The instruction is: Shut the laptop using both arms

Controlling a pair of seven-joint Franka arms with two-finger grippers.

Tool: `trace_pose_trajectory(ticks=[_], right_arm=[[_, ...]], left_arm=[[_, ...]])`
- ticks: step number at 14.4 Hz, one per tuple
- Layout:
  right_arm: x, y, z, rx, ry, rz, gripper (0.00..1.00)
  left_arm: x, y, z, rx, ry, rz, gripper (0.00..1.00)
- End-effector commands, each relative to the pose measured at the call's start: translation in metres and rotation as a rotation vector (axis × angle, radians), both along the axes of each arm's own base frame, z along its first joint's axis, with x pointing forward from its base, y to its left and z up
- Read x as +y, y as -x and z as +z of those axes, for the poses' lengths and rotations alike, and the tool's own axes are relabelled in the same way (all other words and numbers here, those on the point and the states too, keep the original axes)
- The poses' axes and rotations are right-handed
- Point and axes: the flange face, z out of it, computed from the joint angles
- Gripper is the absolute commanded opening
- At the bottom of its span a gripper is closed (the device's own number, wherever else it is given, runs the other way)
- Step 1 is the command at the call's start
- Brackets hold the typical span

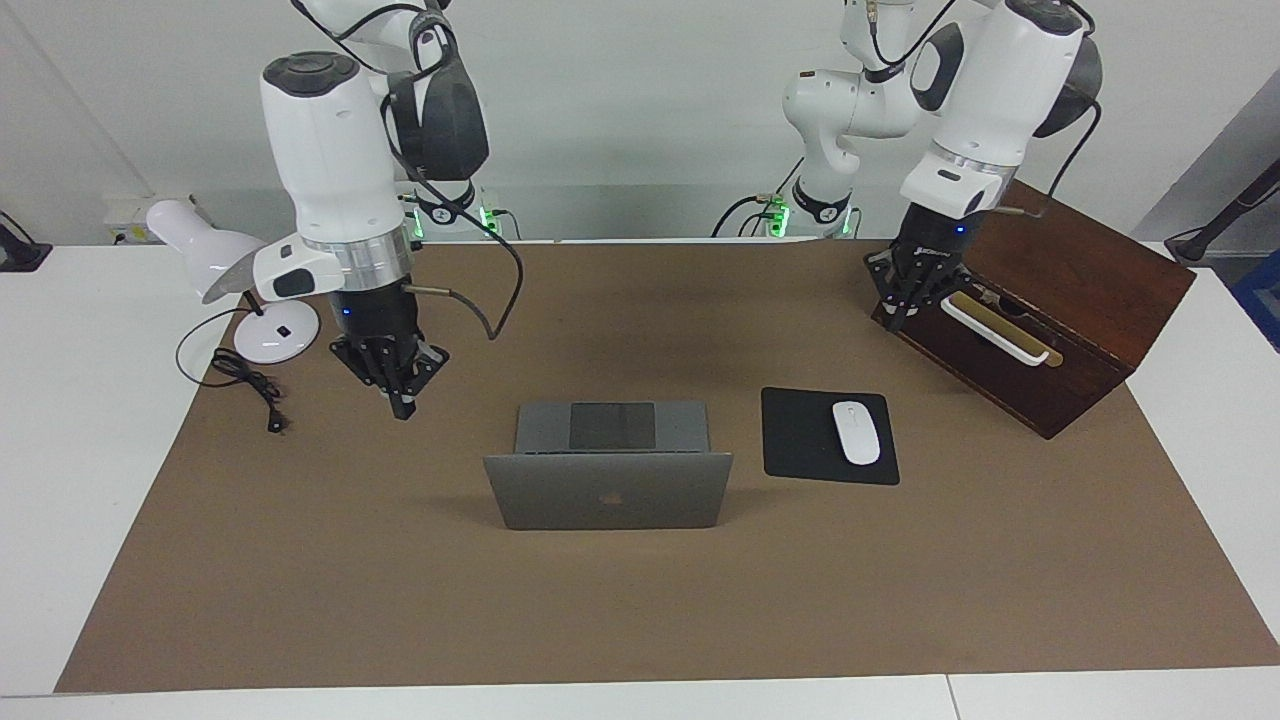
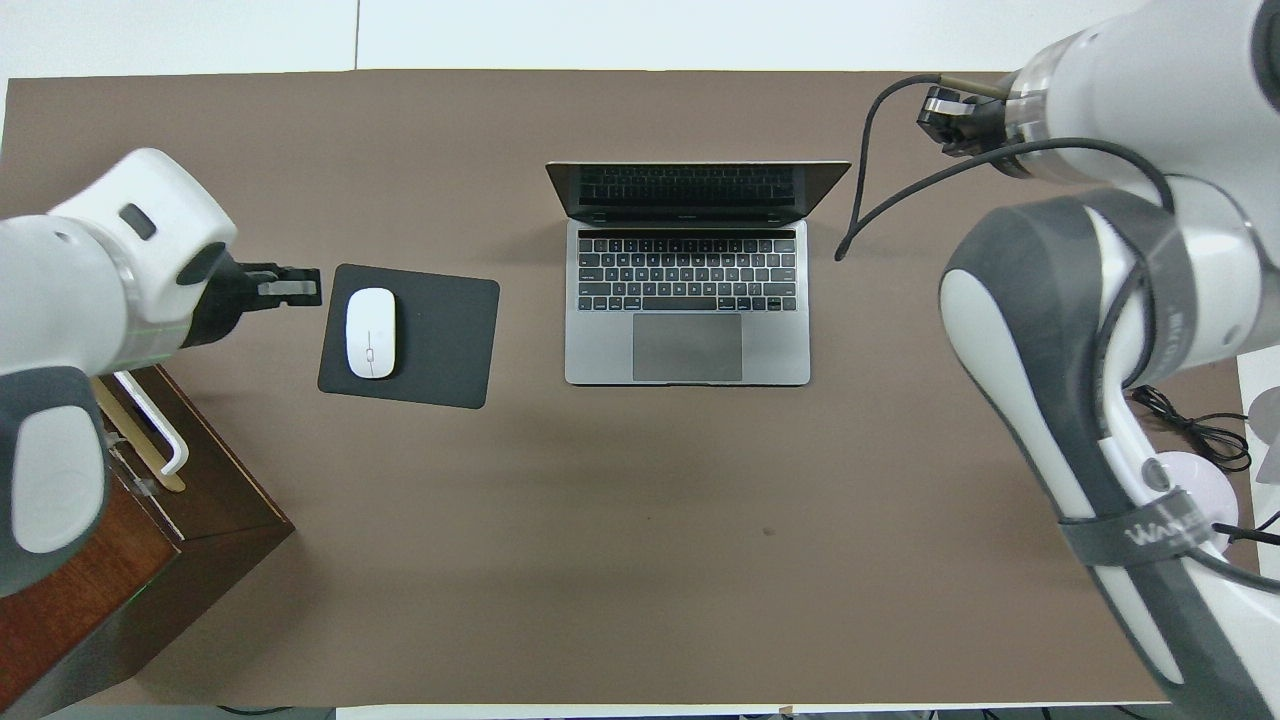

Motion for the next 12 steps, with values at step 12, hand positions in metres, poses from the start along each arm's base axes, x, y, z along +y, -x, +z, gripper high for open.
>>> trace_pose_trajectory(ticks=[12], right_arm=[[0.192,0.042,-0.004,-0.093,-0.119,-0.315,0.0]], left_arm=[[-0.137,0.054,-0.131,-0.158,0.071,-0.181,0.0]])
